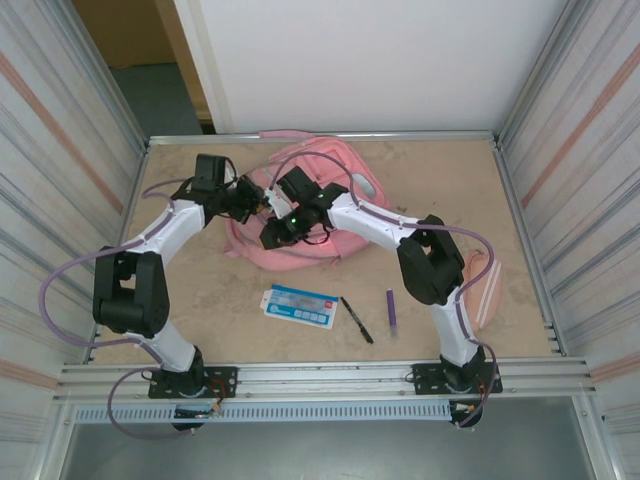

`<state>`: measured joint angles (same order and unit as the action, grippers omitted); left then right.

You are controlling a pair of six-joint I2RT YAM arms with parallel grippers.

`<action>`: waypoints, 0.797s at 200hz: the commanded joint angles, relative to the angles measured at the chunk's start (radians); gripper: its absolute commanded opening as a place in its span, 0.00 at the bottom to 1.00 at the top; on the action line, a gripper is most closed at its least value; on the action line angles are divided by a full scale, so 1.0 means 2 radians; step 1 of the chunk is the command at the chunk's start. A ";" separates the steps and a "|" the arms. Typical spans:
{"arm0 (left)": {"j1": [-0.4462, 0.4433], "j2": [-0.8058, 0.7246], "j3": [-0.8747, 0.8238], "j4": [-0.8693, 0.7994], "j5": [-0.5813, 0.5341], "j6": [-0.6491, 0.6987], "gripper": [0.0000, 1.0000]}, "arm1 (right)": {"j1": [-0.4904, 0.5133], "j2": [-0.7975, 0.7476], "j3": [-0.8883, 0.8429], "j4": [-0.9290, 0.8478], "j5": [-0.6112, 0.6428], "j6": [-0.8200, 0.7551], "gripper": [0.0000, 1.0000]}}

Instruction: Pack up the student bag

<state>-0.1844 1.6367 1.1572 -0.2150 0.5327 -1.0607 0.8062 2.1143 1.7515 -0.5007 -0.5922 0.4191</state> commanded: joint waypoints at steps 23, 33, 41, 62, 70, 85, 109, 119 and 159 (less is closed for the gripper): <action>0.004 -0.019 -0.002 -0.010 0.043 0.018 0.00 | -0.015 -0.102 -0.107 0.043 0.043 -0.013 0.29; 0.008 -0.018 0.003 -0.016 0.050 0.023 0.00 | -0.019 -0.136 -0.146 0.052 0.075 -0.018 0.33; 0.009 -0.018 0.005 -0.016 0.057 0.023 0.00 | -0.024 -0.163 -0.177 0.059 0.105 -0.020 0.37; 0.005 -0.025 0.000 -0.013 0.058 0.016 0.00 | -0.039 -0.198 -0.227 0.058 0.144 -0.023 0.41; 0.005 -0.026 0.000 -0.012 0.060 0.014 0.00 | -0.044 -0.201 -0.238 0.057 0.148 -0.023 0.43; 0.005 -0.024 0.004 -0.011 0.070 0.013 0.00 | -0.046 -0.194 -0.253 0.068 0.148 -0.015 0.44; 0.002 -0.031 -0.007 -0.008 0.063 0.007 0.00 | -0.041 -0.169 -0.246 0.081 0.137 -0.007 0.45; 0.003 -0.030 -0.009 -0.005 0.065 0.003 0.00 | -0.038 -0.160 -0.242 0.086 0.140 -0.006 0.45; 0.002 -0.034 -0.016 -0.003 0.067 0.000 0.00 | -0.036 -0.132 -0.217 0.093 0.138 -0.008 0.16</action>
<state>-0.1730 1.6321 1.1339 -0.2333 0.5949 -1.0489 0.7292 1.8286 1.2694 -0.3355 -0.3210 0.3981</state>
